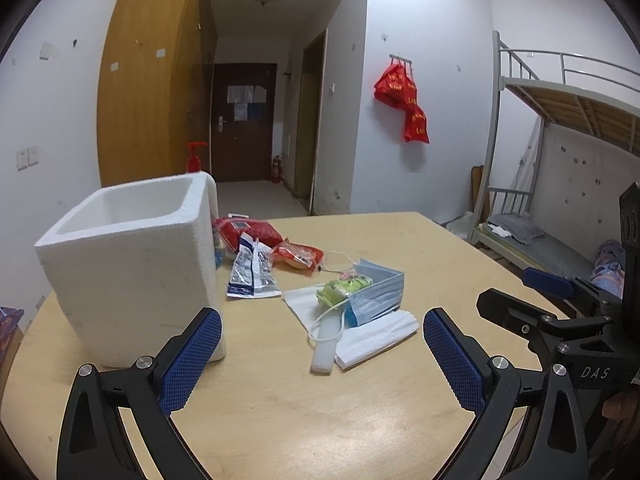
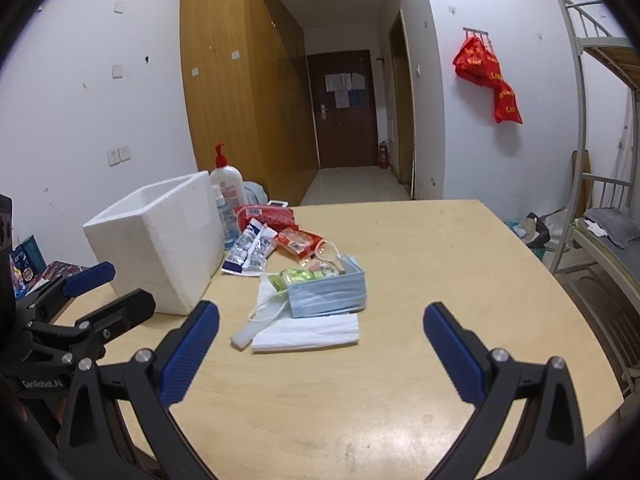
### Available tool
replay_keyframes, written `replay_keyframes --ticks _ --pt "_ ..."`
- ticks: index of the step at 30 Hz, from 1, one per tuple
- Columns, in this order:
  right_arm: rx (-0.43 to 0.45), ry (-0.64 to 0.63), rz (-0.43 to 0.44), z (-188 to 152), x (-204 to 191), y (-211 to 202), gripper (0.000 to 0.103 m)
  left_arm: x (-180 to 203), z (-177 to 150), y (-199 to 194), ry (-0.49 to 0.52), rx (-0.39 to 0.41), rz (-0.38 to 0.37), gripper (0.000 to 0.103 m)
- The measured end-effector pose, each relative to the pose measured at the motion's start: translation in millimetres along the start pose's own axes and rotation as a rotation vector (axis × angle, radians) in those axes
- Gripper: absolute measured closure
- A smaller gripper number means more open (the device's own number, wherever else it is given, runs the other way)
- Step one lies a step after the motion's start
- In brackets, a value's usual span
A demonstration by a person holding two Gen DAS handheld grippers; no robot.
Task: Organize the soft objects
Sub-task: 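Move both tools back toward the mask box and tissues on the table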
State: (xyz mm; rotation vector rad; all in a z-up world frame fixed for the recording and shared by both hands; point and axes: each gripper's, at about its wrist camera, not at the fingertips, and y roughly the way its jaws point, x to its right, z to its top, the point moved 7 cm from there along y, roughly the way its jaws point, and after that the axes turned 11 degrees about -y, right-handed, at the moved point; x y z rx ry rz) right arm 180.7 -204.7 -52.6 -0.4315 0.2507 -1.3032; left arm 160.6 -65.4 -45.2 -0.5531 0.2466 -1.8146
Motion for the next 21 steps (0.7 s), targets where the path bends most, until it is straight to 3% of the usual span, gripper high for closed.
replay_keyframes --ticks 9,15,21 --pt "-0.053 0.032 0.013 -2.7 16.4 33.0 0.0 -2.8 -8.5 36.0 0.006 -0.087 0.001 0.002" --pt "-0.132 0.051 0.059 -8.2 21.6 62.5 0.0 -5.0 -14.6 62.3 0.001 -0.158 0.01 0.002" --pt "-0.175 0.023 0.041 -10.5 25.5 82.2 0.0 -12.0 -21.5 86.4 -0.013 -0.23 0.019 0.002"
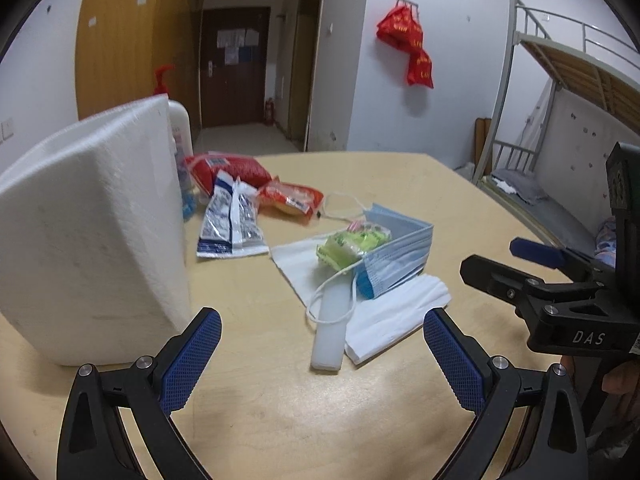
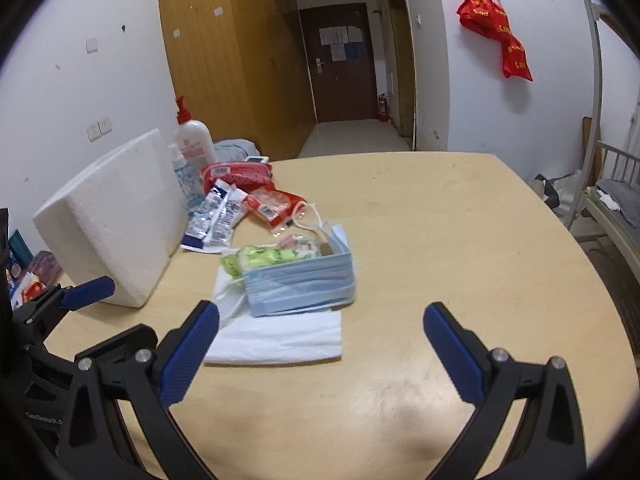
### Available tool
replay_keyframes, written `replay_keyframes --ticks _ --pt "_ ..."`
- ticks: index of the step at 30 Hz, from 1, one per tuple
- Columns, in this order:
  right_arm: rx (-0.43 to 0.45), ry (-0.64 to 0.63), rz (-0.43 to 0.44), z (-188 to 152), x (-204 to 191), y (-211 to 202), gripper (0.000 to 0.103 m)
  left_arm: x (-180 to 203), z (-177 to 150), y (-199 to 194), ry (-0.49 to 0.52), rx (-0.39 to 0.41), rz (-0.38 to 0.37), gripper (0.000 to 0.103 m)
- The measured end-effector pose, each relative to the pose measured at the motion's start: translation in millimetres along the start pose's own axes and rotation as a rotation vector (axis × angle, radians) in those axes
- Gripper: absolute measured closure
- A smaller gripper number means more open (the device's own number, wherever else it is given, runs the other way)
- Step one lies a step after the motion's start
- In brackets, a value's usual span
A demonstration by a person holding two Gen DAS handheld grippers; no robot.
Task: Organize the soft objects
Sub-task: 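Move both tools back toward the mask box and tissues on the table, then close the left tool on the white plastic tube while the right tool grasps a blue face mask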
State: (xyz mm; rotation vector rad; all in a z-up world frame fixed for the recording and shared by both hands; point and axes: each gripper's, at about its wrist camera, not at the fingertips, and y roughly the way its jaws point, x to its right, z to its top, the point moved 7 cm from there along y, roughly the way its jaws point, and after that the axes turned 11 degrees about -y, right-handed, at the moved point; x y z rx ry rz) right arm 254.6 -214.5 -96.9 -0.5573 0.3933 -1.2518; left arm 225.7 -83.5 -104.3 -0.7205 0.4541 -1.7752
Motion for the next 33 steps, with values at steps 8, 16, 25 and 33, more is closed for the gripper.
replay_keyframes --ticks 8,16,25,33 --pt "-0.056 -0.032 0.012 5.5 4.5 20.5 0.0 -6.9 -7.5 23.2 -0.023 -0.06 0.029 0.008" --pt "-0.099 -0.051 0.007 7.3 7.1 38.1 0.0 -8.7 -18.4 42.8 -0.032 -0.144 0.044 0.029" --pt "-0.118 -0.054 -0.002 7.7 14.8 49.0 0.0 -3.1 -26.7 52.8 -0.01 -0.198 0.037 0.061" --pt "-0.128 -0.072 0.008 9.7 11.4 53.0 0.0 1.1 -29.2 52.1 -0.003 -0.208 0.019 0.08"
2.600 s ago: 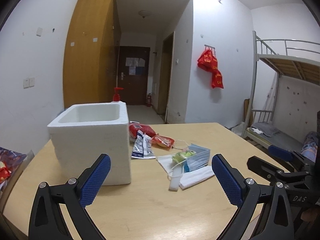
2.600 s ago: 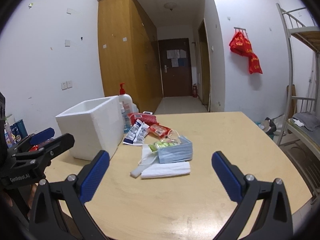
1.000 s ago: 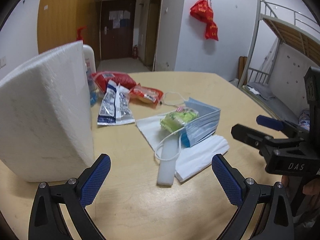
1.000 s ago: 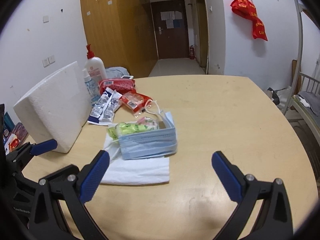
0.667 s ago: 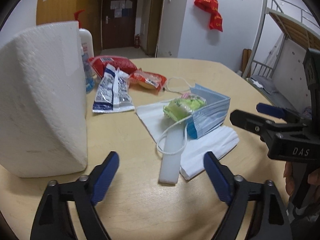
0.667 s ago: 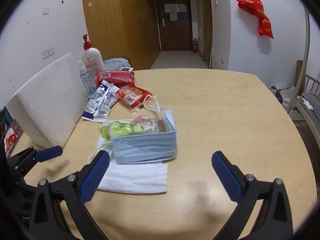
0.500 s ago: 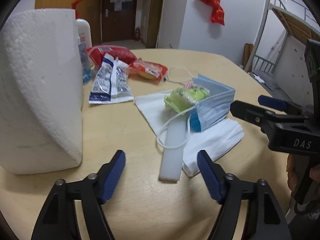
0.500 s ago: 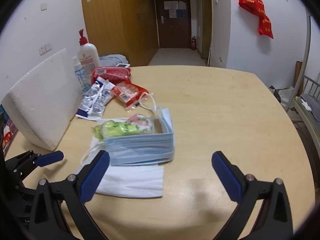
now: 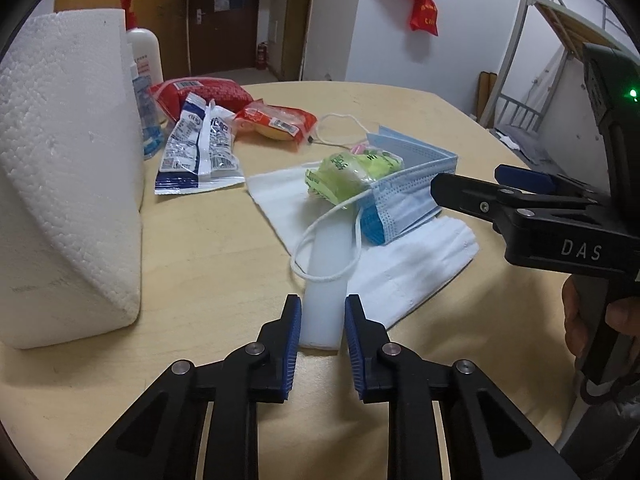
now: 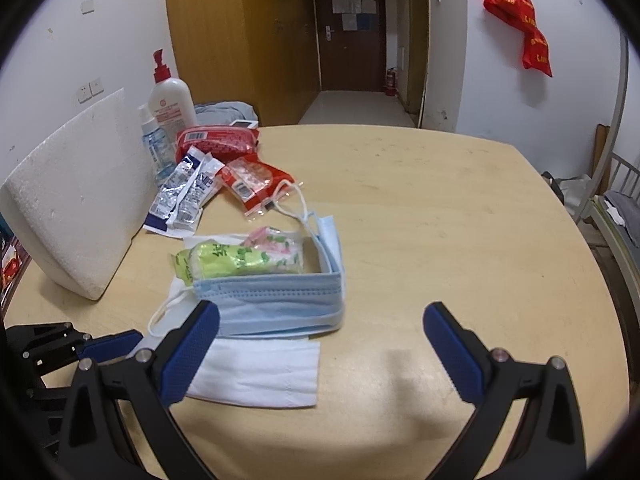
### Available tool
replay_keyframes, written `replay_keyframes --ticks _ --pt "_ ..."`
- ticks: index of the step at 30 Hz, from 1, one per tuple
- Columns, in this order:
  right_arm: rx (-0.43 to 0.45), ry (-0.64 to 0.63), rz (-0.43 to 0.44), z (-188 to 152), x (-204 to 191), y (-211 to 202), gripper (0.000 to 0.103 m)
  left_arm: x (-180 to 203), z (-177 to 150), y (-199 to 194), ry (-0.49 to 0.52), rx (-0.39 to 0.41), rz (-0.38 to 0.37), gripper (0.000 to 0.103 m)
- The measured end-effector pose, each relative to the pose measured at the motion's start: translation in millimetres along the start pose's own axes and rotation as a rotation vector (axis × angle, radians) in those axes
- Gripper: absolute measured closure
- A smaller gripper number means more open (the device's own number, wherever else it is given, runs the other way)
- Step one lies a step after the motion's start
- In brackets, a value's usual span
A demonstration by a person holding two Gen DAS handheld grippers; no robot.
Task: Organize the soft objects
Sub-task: 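Close the left tool on the white plastic tube while the right tool grasps a blue face mask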
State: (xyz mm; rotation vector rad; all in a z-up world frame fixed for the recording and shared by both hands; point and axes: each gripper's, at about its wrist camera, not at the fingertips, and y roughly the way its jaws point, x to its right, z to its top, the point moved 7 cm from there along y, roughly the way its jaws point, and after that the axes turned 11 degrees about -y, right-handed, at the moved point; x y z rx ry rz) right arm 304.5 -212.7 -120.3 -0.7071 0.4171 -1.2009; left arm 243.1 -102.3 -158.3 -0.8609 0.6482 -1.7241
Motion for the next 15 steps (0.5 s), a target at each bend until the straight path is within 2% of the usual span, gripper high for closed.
replay_keyframes --ticks 5,9,11,13,15 --pt "0.003 0.014 0.029 0.1 2.3 0.4 0.0 -0.9 2.6 -1.4 -0.006 0.011 -0.013 0.09" --pt "-0.005 0.013 0.034 2.0 3.2 4.4 0.0 0.6 2.6 -2.8 0.009 0.018 -0.017 0.092" --pt "-0.014 0.002 0.041 2.6 1.0 7.5 0.004 0.2 2.8 -3.0 0.009 0.019 -0.018 0.092" --pt "-0.019 -0.009 0.048 3.4 -1.8 10.3 0.021 -0.8 3.3 -2.6 0.001 0.014 -0.028 0.092" --pt "-0.037 -0.028 0.048 3.1 -4.8 15.5 0.026 -1.3 3.4 -2.2 0.0 0.013 -0.028 0.092"
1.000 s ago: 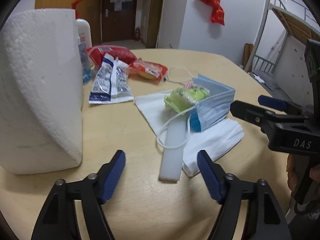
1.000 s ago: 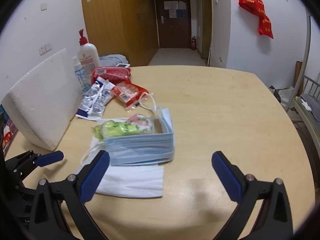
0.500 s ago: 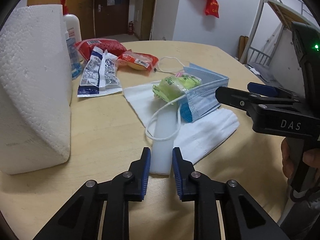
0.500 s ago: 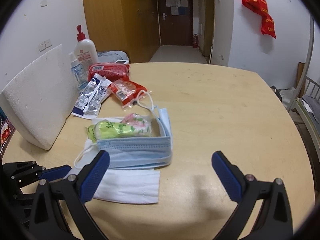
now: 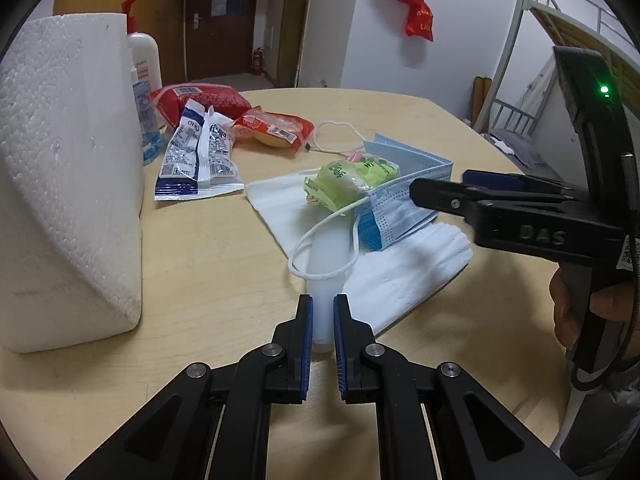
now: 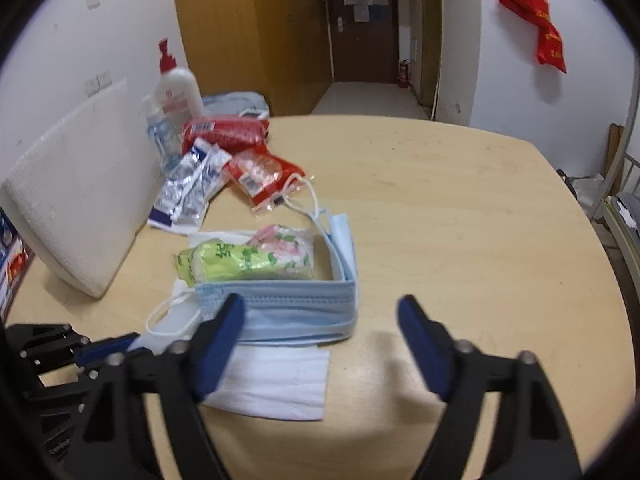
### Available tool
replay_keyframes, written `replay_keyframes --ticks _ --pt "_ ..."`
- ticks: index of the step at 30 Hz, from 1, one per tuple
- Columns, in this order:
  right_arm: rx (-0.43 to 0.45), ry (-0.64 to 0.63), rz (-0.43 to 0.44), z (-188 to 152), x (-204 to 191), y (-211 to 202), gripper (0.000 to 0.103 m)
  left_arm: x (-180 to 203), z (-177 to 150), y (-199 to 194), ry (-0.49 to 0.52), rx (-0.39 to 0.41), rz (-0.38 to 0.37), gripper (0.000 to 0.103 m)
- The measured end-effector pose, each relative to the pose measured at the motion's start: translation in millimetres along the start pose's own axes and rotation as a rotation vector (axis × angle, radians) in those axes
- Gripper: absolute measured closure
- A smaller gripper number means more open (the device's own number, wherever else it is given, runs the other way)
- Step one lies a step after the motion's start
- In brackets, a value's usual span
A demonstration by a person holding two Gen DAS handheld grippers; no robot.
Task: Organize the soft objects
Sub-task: 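Close the left tool on the white plastic tube while the right tool grasps a blue face mask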
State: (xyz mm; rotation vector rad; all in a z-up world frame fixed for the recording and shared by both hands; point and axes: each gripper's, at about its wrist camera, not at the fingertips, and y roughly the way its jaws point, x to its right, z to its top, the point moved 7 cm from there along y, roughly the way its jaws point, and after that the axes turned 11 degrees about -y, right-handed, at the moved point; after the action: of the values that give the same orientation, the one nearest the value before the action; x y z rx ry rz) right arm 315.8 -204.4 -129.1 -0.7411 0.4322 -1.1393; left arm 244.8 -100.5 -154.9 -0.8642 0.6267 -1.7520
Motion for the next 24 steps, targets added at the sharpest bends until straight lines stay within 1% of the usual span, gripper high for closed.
replay_keyframes --ticks 2,3,4,5,6,8,9,10,13,15,18,24 --pt "-0.012 -0.002 0.009 -2.2 -0.8 3.5 0.027 0.1 -0.1 -0.1 0.004 0.001 -0.004 0.092" --pt "-0.016 -0.001 0.016 -3.1 -1.2 5.0 0.032 -0.1 0.0 0.0 0.006 0.002 -0.005 0.092" --pt "-0.015 0.005 0.031 -3.3 -1.0 5.9 0.05 -0.2 -0.3 0.1 0.006 0.002 -0.006 0.092" --pt "-0.019 0.014 0.05 -3.7 -1.0 7.0 0.057 -0.6 -0.3 0.3 0.004 0.002 -0.007 0.092" --pt "-0.021 0.017 0.057 -3.9 -0.6 7.5 0.059 -1.1 -0.1 0.5 0.004 0.003 -0.007 0.092" --pt "-0.01 0.02 0.066 -3.6 -0.8 6.8 0.069 -0.9 -0.4 0.2 0.007 0.004 -0.008 0.092" --pt "-0.011 0.026 0.08 -4.1 -1.1 7.0 0.078 -1.0 -0.4 0.4 0.007 0.005 -0.006 0.092" --pt "-0.005 0.032 0.083 -4.4 -0.7 5.9 0.083 -0.9 -0.5 0.2 0.007 0.006 -0.004 0.092" --pt "0.014 0.046 0.095 -4.9 0.5 0.8 0.089 -1.9 0.3 -1.8 0.002 0.014 -0.004 0.092" --pt "0.027 0.06 0.105 -4.3 1.8 -2.5 0.091 -2.6 1.0 -3.1 0.0 0.02 -0.002 0.092" --pt "0.043 0.083 0.107 -3.1 5.4 -10.0 0.091 -2.3 1.1 -5.9 0.002 0.027 -0.002 0.092" --pt "0.093 0.113 0.098 0.0 12.7 -32.2 0.091 -0.8 5.5 -22.9 0.006 0.073 -0.005 0.092"
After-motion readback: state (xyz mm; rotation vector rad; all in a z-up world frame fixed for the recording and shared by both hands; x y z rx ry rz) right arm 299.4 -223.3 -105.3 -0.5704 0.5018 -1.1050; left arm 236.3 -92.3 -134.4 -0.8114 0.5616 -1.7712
